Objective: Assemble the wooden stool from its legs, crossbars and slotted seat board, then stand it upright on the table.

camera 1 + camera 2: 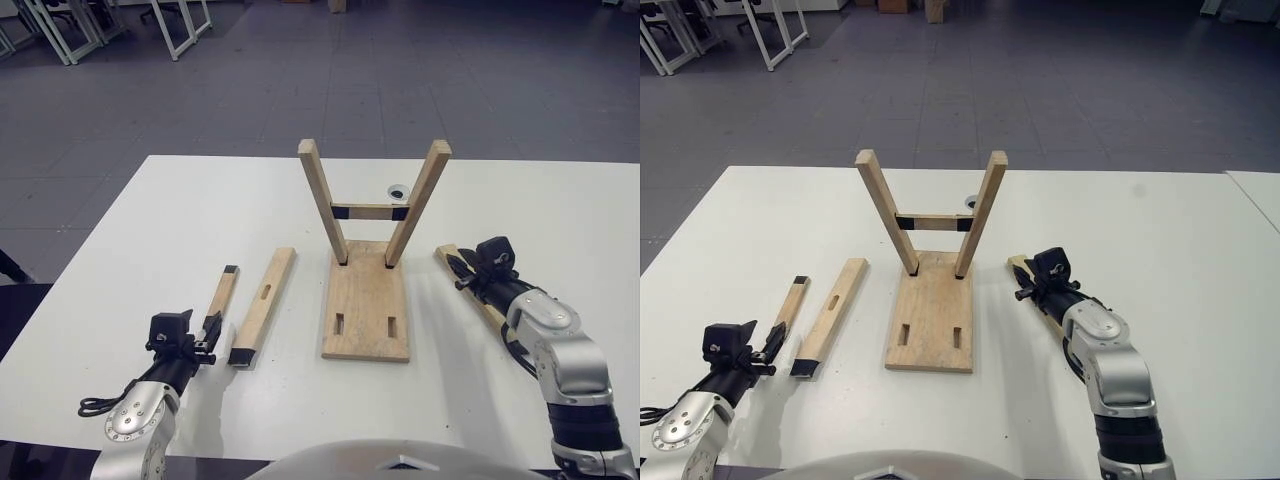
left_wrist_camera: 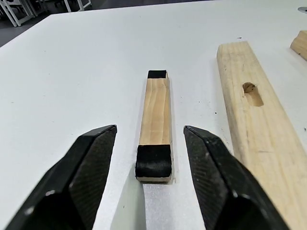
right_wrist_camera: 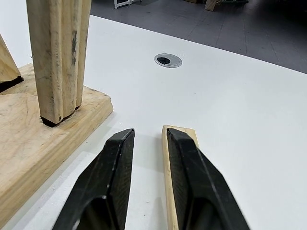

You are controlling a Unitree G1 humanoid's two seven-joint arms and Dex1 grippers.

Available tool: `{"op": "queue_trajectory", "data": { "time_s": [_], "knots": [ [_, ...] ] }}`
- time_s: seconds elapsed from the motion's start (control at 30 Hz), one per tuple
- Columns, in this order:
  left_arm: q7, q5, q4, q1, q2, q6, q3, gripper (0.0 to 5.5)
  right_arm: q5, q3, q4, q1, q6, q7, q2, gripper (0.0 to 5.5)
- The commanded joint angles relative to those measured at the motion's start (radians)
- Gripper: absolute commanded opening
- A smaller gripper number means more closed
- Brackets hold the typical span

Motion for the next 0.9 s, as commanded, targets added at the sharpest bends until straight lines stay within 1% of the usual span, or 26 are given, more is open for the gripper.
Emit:
{"op": "queue_trajectory", "data": {
  "time_s": [0.03,0.17,0.47,0.5,0.6,0.7,0.83,0.9],
  "knots": [
    [-0.058,-0.006,0.1,-0.049,0.04,-0.02,0.014,2.63,0.005,0.003,-0.012,-0.023,0.0,0.006,-0.01,1.25],
    [-0.093,0.014,0.152,-0.067,0.069,0.016,-0.018,2.63,0.005,0.005,-0.019,-0.024,0.004,0.003,-0.007,1.25],
    [-0.079,0.037,0.131,-0.078,0.072,0.078,-0.053,2.63,0.003,0.015,-0.002,-0.046,0.005,0.014,-0.012,1.25],
    [-0.076,0.04,0.128,-0.082,0.069,0.078,-0.06,2.41,0.002,0.018,0.001,-0.048,0.004,0.016,-0.013,1.25],
    [-0.079,0.048,0.131,-0.089,0.07,0.079,-0.081,2.07,-0.003,0.024,0.008,-0.057,0.0,0.017,-0.015,1.25],
    [-0.06,0.077,0.143,-0.088,0.082,0.104,-0.096,1.48,-0.004,0.023,0.01,-0.064,-0.005,0.018,-0.015,1.25],
    [-0.025,0.091,0.141,-0.114,0.072,0.117,-0.085,0.76,0.007,0.011,0.012,-0.066,0.011,0.02,-0.014,1.25],
    [-0.009,0.092,0.141,-0.14,0.067,0.109,-0.077,0.44,0.027,-0.013,0.004,-0.051,0.035,0.023,-0.016,1.25]
  ]
}}
